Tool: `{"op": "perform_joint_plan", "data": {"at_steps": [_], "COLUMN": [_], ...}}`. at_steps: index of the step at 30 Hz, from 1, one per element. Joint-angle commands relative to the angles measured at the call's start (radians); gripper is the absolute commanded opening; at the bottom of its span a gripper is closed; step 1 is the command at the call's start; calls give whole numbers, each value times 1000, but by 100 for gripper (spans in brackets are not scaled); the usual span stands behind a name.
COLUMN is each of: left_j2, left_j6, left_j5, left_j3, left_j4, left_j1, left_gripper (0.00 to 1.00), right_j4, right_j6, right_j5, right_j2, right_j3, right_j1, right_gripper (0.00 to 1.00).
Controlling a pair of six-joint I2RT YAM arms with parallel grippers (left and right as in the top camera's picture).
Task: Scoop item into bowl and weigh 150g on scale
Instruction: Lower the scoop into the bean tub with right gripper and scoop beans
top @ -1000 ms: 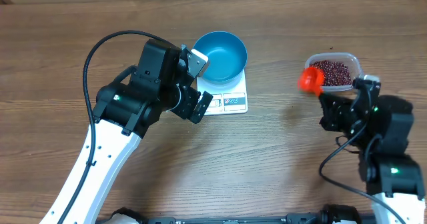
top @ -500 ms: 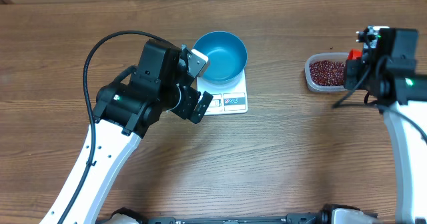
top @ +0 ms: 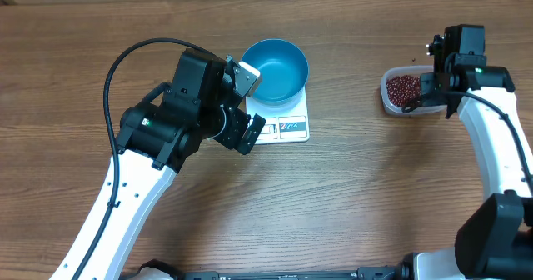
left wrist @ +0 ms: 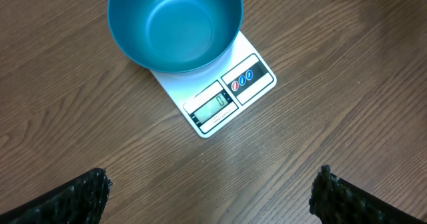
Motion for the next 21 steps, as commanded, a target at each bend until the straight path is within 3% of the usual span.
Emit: {"op": "perform_joint_plan", "data": {"at_steps": [1, 6, 21], "left_j2": [6, 6, 6], "left_j6": [-11, -11, -11], "left_j5": [14, 14, 14], "left_j3": [8, 8, 8], "left_j4": [1, 1, 1], "left_j1": [-1, -1, -1], "left_gripper": [100, 100, 100], "right_j4": [19, 22, 10], "right_j6": [-26, -27, -28], "right_j5": [-8, -30, -444], "right_j2": [32, 93, 111], "right_j3": [18, 18, 19], "right_j1": [-2, -2, -40], "right_gripper": [3, 3, 3]}}
